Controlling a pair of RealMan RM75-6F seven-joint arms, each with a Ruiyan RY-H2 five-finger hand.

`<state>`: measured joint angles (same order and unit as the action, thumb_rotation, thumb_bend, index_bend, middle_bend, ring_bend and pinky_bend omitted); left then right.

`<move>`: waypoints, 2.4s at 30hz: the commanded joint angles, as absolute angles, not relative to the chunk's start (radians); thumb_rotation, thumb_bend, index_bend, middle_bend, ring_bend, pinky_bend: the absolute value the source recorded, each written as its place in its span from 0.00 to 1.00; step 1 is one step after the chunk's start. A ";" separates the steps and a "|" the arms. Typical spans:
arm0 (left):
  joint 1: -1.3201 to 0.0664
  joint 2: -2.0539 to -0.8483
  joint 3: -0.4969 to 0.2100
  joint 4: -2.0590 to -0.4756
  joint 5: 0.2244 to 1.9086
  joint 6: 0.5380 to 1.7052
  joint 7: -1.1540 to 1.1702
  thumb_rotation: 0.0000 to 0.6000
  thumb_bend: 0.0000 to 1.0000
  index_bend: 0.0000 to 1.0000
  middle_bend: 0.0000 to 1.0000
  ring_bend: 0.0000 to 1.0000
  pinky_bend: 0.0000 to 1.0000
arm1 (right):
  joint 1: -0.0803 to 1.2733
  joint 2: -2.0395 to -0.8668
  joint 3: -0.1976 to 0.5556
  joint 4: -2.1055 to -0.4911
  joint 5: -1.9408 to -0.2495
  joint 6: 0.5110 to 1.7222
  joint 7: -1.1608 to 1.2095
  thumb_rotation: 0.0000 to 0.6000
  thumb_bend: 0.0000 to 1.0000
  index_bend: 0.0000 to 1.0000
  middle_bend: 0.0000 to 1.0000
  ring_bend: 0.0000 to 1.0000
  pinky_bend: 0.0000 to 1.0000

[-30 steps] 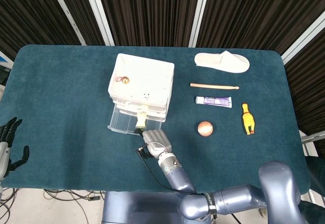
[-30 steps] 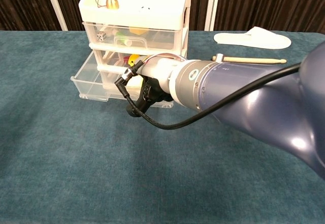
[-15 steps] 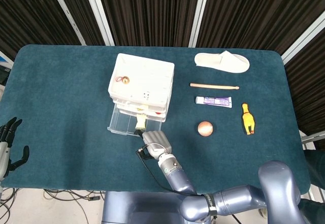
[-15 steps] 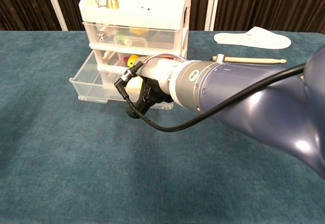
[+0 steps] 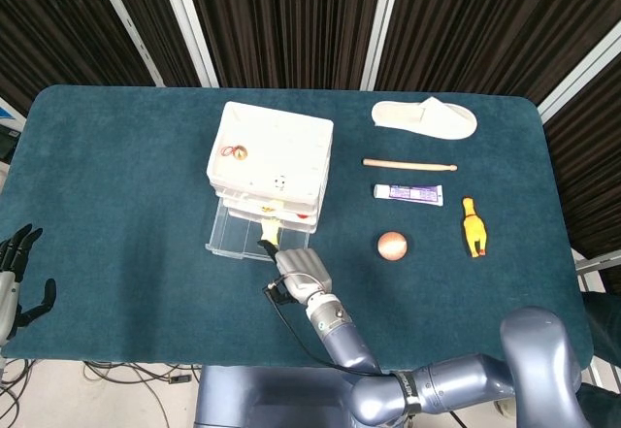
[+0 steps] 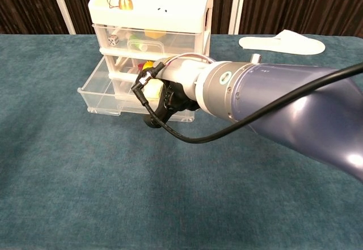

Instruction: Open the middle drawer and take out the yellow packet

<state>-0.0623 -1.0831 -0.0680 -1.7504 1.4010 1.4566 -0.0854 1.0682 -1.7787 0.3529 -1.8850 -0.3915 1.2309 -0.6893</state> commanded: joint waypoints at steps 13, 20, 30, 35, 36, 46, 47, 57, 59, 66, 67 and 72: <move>-0.062 -1.082 -0.068 -1.752 1.401 1.455 -0.090 1.00 0.51 0.03 0.00 0.00 0.00 | 1.083 -1.608 0.421 -1.923 -0.503 1.184 -0.713 1.00 0.32 0.17 0.98 1.00 1.00; -0.062 -1.083 -0.067 -1.754 1.399 1.455 -0.082 1.00 0.51 0.03 0.00 0.00 0.00 | 1.130 -1.560 0.381 -1.853 -0.562 1.061 -0.734 1.00 0.26 0.25 1.00 1.00 1.00; -0.064 -1.082 -0.068 -1.753 1.394 1.451 -0.080 1.00 0.51 0.03 0.00 0.00 0.00 | 1.192 -1.615 0.293 -1.679 -0.768 1.000 -0.758 1.00 0.24 0.29 1.00 1.00 1.00; -0.064 -1.080 -0.069 -1.755 1.388 1.446 -0.083 1.00 0.51 0.03 0.00 0.00 0.00 | 1.217 -1.658 0.278 -1.586 -0.802 0.981 -0.758 1.00 0.24 0.29 1.00 1.00 1.00; -0.064 -1.079 -0.071 -1.756 1.385 1.446 -0.084 1.00 0.51 0.03 0.00 0.00 0.00 | 1.222 -1.663 0.273 -1.573 -0.804 0.974 -0.759 1.00 0.24 0.29 1.00 1.00 1.00; -0.067 -1.073 -0.074 -1.761 1.371 1.435 -0.088 1.00 0.51 0.02 0.00 0.00 0.00 | 1.241 -1.724 0.250 -1.459 -0.840 0.947 -0.742 1.00 0.24 0.30 1.00 1.00 1.00; -0.067 -1.073 -0.074 -1.761 1.370 1.434 -0.088 1.00 0.51 0.02 0.00 0.00 0.00 | 1.241 -1.727 0.251 -1.452 -0.845 0.945 -0.737 1.00 0.24 0.30 1.00 1.00 1.00; -0.067 -1.072 -0.075 -1.763 1.365 1.433 -0.087 1.00 0.51 0.02 0.00 0.00 0.00 | 1.251 -1.729 0.218 -1.393 -0.898 0.869 -0.704 1.00 0.24 0.30 1.00 1.00 1.00; -0.067 -1.071 -0.075 -1.763 1.364 1.432 -0.087 1.00 0.51 0.02 0.00 0.00 0.00 | 1.255 -1.730 0.208 -1.378 -0.911 0.855 -0.706 1.00 0.24 0.30 1.00 1.00 1.00; -0.068 -1.070 -0.075 -1.764 1.363 1.429 -0.086 1.00 0.51 0.02 0.00 0.00 0.00 | 1.268 -1.733 0.186 -1.337 -0.966 0.836 -0.717 1.00 0.24 0.30 1.00 1.00 1.00; -0.068 -1.070 -0.075 -1.764 1.362 1.428 -0.085 1.00 0.51 0.02 0.00 0.00 0.00 | 1.271 -1.735 0.183 -1.329 -0.974 0.838 -0.725 1.00 0.24 0.30 1.00 1.00 1.00; -0.068 -1.069 -0.075 -1.765 1.359 1.427 -0.085 1.00 0.51 0.02 0.00 0.00 0.00 | 1.281 -1.748 0.163 -1.290 -1.008 0.853 -0.783 1.00 0.24 0.30 1.00 1.00 1.00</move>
